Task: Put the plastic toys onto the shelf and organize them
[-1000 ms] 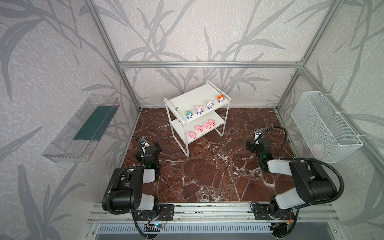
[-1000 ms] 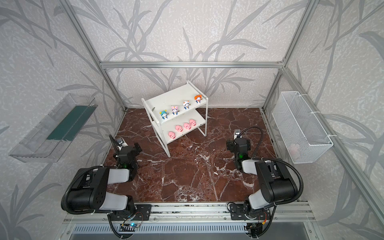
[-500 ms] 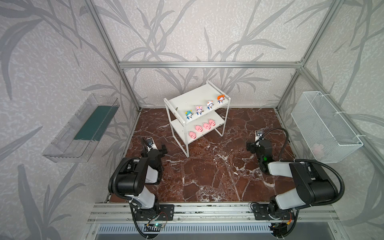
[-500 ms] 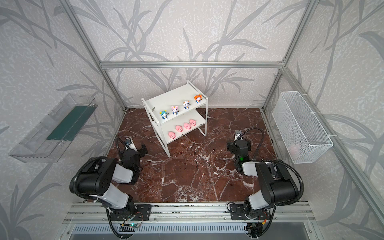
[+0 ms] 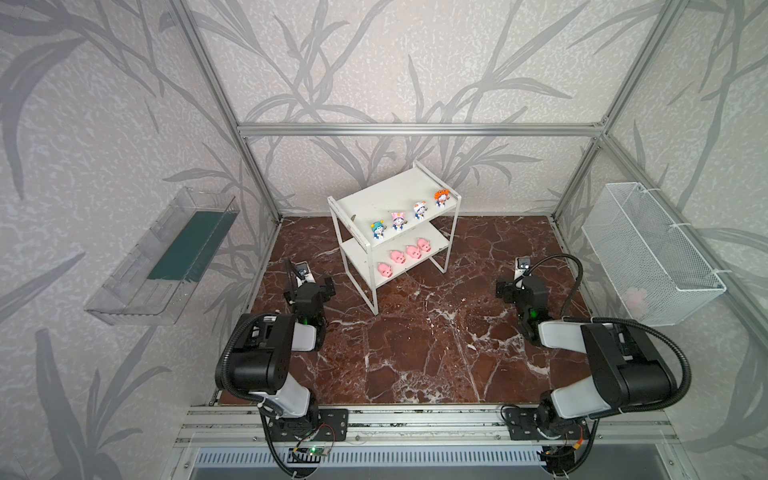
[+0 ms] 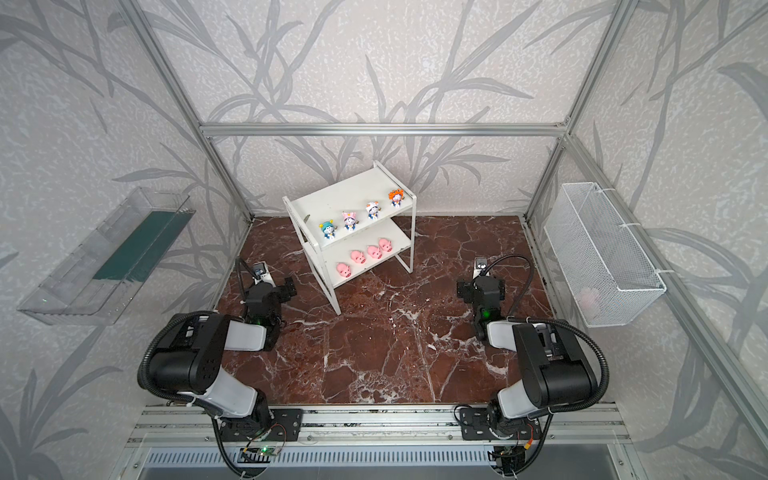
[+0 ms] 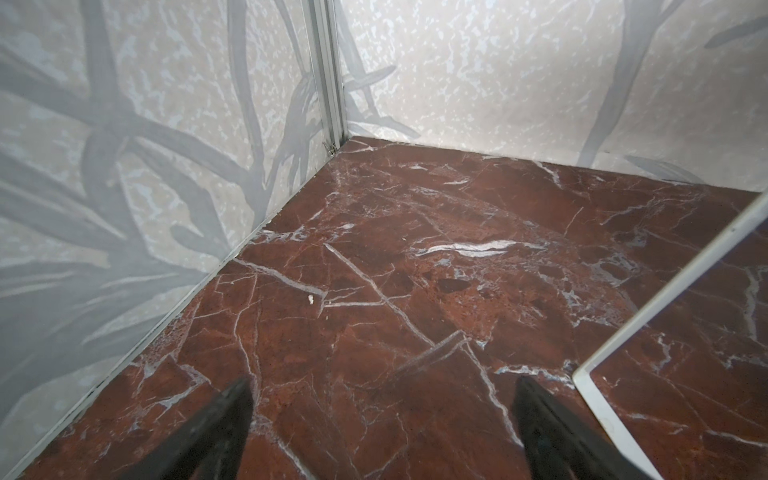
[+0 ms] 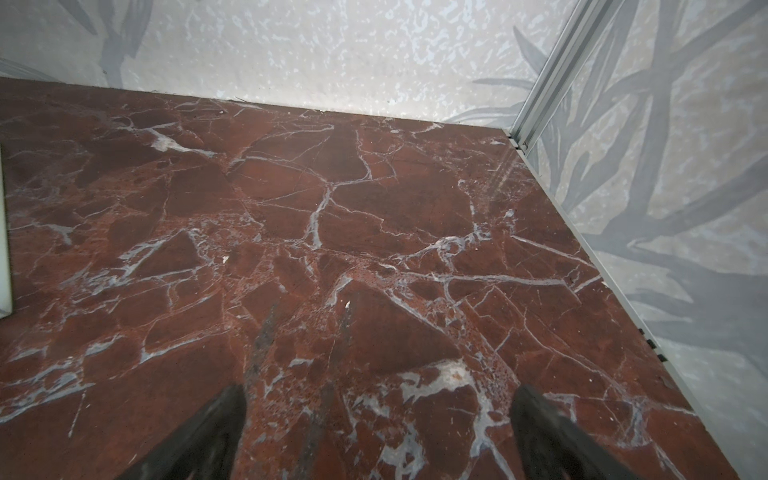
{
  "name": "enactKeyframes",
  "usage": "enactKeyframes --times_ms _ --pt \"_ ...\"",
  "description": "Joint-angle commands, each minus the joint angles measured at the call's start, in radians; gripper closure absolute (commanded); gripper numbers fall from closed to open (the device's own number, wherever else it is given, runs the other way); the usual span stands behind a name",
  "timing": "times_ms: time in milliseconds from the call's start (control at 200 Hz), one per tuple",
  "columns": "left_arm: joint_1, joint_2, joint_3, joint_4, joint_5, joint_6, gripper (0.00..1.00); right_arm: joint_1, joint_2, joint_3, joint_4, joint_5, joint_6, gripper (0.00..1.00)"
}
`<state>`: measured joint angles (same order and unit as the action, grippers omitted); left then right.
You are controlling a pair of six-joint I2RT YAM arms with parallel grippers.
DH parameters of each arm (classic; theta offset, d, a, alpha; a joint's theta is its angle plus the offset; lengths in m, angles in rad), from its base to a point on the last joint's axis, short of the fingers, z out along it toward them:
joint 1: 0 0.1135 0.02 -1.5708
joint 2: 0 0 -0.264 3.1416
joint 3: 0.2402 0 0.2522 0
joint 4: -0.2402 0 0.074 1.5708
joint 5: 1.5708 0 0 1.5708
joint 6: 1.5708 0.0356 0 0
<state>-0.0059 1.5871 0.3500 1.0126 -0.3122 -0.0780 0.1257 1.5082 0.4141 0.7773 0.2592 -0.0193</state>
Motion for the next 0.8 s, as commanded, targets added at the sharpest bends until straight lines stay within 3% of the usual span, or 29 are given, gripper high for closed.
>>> enactKeyframes --times_ms 0,60,145,255,390,475,610,795 --pt "-0.003 -0.017 0.007 -0.019 -0.002 0.022 0.01 -0.001 -0.006 0.016 -0.004 -0.011 0.011 0.01" --pt "-0.002 -0.016 0.007 -0.019 -0.002 0.022 0.01 -0.007 0.004 0.0 0.022 -0.082 -0.015 0.01" --pt "-0.003 -0.016 0.007 -0.019 -0.003 0.021 0.01 -0.006 0.082 -0.049 0.229 -0.148 -0.05 0.01" --pt "-0.003 -0.016 0.007 -0.019 -0.004 0.022 0.01 -0.006 0.02 -0.001 0.029 -0.209 -0.076 0.01" --pt "-0.003 -0.016 0.007 -0.019 -0.002 0.021 0.01 0.003 0.053 -0.058 0.193 -0.234 -0.101 0.01" --pt "-0.003 -0.017 0.007 -0.019 -0.003 0.021 0.01 -0.005 0.059 -0.03 0.149 -0.219 -0.07 0.01" --pt "-0.002 -0.016 0.007 -0.019 -0.003 0.021 0.01 -0.015 0.024 -0.038 0.113 -0.053 0.009 0.01" --pt "-0.002 -0.016 0.008 -0.019 -0.003 0.021 0.01 -0.014 0.029 -0.038 0.117 -0.058 -0.001 0.01"
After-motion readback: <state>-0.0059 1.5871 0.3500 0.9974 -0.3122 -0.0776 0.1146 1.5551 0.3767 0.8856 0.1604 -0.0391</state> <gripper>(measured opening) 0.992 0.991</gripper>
